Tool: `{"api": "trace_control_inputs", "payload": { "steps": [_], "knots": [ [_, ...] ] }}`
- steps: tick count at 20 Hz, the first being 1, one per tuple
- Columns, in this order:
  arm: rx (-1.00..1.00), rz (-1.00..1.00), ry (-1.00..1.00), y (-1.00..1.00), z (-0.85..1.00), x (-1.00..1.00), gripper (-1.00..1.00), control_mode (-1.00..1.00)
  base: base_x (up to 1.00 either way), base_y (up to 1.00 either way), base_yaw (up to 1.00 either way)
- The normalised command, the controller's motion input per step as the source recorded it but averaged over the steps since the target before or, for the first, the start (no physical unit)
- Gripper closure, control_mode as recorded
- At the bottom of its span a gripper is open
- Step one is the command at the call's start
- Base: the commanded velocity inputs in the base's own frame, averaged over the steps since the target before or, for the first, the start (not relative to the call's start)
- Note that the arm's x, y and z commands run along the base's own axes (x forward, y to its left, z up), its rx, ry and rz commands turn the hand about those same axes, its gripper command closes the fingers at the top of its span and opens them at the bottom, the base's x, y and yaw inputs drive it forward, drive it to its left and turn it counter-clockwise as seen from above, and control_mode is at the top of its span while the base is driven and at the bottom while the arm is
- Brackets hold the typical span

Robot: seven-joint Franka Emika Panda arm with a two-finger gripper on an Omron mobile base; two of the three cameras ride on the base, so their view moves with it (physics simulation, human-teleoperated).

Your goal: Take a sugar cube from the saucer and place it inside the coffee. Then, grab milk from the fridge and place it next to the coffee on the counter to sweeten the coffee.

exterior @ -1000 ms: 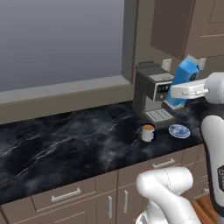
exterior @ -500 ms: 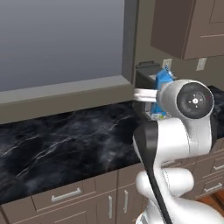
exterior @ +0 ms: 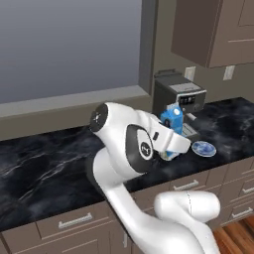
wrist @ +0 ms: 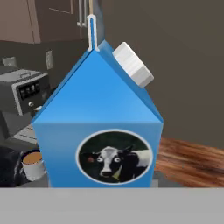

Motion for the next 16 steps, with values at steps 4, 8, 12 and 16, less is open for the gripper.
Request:
{"api": "trace_control_inputs", "payload": {
  "steps": [4, 8, 12, 16],
  "knots": [
    [0.01, -0.57, 0.24, 0.10, -0.24, 0.04, 1.00, -1.00, 0.00, 0.00, 0.00],
    [0.00, -0.08, 0.00, 0.00, -0.10, 0.09, 1.00, -1.00, 0.00, 0.00, 0.00],
    [0.00, 0.03, 0.00, -0.10, -0.54, 0.42, 1.00, -1.00, 0.00, 0.00, 0.00],
    [0.00, 0.11, 0.00, -0.27, -0.66, 0.53, 1.00, -1.00, 0.00, 0.00, 0.00]
  ]
}}
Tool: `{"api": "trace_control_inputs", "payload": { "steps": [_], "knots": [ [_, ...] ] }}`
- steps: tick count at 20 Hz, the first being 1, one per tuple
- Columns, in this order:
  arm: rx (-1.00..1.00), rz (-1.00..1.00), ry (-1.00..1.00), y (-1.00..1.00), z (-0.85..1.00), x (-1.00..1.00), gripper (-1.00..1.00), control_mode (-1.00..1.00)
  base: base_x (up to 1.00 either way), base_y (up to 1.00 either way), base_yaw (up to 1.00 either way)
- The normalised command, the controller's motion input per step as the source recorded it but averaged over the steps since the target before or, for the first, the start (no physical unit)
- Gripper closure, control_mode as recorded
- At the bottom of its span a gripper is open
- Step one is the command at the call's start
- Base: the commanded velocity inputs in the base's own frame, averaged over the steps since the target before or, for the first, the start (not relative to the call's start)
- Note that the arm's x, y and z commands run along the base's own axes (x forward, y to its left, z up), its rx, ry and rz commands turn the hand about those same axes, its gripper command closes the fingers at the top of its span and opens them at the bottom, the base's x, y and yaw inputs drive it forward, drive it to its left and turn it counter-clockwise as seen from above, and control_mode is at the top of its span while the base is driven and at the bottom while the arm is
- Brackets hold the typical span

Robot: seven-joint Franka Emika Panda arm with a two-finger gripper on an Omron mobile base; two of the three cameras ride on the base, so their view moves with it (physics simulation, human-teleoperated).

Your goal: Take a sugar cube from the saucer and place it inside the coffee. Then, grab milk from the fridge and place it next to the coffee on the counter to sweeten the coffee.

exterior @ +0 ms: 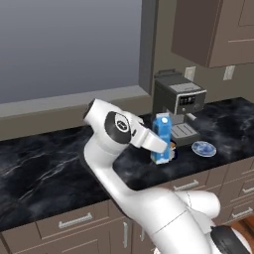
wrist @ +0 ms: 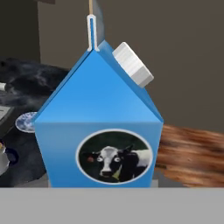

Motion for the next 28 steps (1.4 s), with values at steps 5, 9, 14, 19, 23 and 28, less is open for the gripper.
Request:
{"api": "trace_control_inputs", "payload": {
  "steps": [5, 9, 14, 19, 23, 28],
  "knots": [
    [0.00, 0.07, 0.00, -0.19, -0.40, 0.72, 1.00, -1.00, 0.00, 0.00, 0.00],
    [0.00, 0.06, 0.00, -0.16, -0.36, 0.64, 1.00, -1.00, 0.00, 0.00, 0.00],
    [0.00, 0.06, 0.03, -0.01, -0.36, 0.52, 1.00, -1.00, 0.00, 0.00, 0.00],
    [0.00, 0.03, 0.05, 0.00, -0.25, 0.57, 1.00, -1.00, 0.00, 0.00, 0.00],
    [0.00, 0.00, 0.03, 0.00, -0.25, 0.34, 1.00, -1.00, 0.00, 0.00, 0.00],
    [0.00, 0.00, 0.03, -0.03, -0.27, 0.36, 1.00, -1.00, 0.00, 0.00, 0.00]
  ]
}}
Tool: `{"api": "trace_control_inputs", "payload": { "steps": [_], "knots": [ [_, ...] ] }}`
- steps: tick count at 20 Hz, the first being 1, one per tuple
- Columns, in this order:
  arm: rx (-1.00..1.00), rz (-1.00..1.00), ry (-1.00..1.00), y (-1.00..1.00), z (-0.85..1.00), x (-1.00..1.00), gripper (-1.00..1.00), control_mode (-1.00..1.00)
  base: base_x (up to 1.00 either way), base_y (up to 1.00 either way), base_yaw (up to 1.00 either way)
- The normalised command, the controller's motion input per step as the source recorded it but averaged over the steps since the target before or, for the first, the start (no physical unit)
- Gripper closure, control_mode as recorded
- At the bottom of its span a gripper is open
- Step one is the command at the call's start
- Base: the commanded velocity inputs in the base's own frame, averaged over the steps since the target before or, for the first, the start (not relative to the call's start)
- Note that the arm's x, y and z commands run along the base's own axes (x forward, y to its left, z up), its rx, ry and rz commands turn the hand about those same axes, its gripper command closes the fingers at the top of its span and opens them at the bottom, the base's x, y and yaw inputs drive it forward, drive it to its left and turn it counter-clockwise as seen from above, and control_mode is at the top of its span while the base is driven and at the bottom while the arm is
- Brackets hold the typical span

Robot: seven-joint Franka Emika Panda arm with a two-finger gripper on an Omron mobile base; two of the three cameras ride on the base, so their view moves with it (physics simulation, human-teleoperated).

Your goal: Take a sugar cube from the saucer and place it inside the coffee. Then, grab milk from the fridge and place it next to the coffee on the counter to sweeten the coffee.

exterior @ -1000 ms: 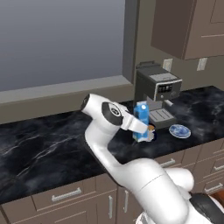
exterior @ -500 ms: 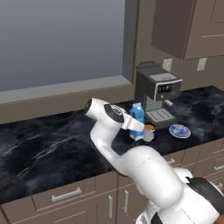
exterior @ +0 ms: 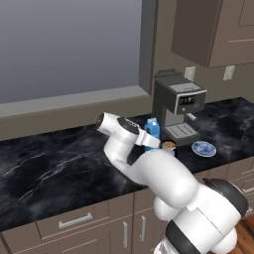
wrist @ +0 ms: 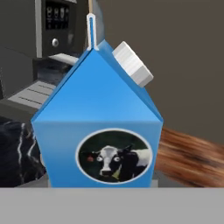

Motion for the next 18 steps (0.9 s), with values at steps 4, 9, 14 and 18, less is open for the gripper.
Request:
{"api": "trace_control_inputs", "payload": {
  "steps": [4, 9, 14, 18],
  "knots": [
    [0.00, 0.00, 0.06, -0.03, -0.31, 0.39, 1.00, -1.00, 0.00, 0.00, 0.00],
    [0.00, 0.00, 0.06, -0.05, -0.42, 0.19, 1.00, -1.00, 0.00, 0.00, 0.00],
    [0.00, 0.00, 0.01, -0.15, -0.38, 0.33, 1.00, -1.00, 0.00, 0.00, 0.00],
    [0.00, 0.00, 0.00, -0.25, -0.37, 0.32, 1.00, -1.00, 0.00, 0.00, 0.00]
  ]
}}
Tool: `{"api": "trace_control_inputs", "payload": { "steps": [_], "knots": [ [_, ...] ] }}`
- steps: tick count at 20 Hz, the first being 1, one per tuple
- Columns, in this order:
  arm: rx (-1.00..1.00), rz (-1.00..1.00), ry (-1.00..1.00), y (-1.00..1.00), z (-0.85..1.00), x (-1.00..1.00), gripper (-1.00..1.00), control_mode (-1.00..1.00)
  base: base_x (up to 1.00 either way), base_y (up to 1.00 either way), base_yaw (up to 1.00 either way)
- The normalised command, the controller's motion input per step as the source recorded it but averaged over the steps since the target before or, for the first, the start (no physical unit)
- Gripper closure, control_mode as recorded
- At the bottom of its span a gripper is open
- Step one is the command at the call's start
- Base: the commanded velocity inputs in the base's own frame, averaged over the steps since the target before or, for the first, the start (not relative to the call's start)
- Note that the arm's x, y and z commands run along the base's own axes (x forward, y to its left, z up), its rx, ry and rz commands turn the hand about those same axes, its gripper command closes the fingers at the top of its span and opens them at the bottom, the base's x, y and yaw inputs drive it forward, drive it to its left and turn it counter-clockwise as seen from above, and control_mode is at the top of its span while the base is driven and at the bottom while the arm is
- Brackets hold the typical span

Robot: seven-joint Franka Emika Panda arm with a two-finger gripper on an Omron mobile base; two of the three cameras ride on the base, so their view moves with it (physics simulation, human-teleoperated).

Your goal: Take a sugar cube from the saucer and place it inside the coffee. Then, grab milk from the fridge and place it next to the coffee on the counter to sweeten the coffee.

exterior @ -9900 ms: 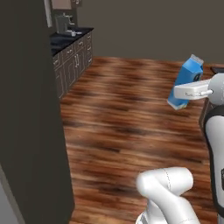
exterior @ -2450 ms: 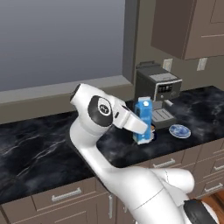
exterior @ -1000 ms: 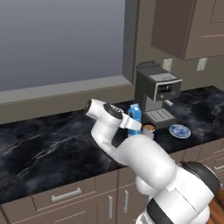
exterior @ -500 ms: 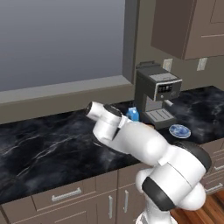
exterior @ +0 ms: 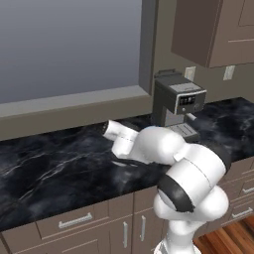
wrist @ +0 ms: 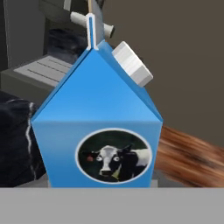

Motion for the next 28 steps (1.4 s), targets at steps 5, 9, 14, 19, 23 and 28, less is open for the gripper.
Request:
{"api": "trace_control_inputs", "payload": {
  "steps": [5, 9, 14, 19, 23, 28],
  "knots": [
    [0.00, 0.00, 0.00, -0.13, -0.33, 0.24, 1.00, -1.00, 0.00, 0.00, 0.00],
    [0.00, 0.00, 0.00, -0.05, -0.39, 0.24, 1.00, -1.00, 0.00, 0.00, 0.00],
    [-0.03, 0.00, 0.00, 0.00, -0.50, 0.25, 1.00, -1.00, 0.00, 0.00, 0.00],
    [-0.05, 0.00, 0.00, 0.00, -0.38, 0.27, 1.00, -1.00, 0.00, 0.00, 0.00],
    [-0.03, 0.00, 0.00, 0.00, -0.26, 0.23, 1.00, -1.00, 0.00, 0.00, 0.00],
    [-0.07, 0.00, -0.18, 0.00, -0.22, -0.09, 1.00, -1.00, 0.00, 0.00, 0.00]
  ]
}}
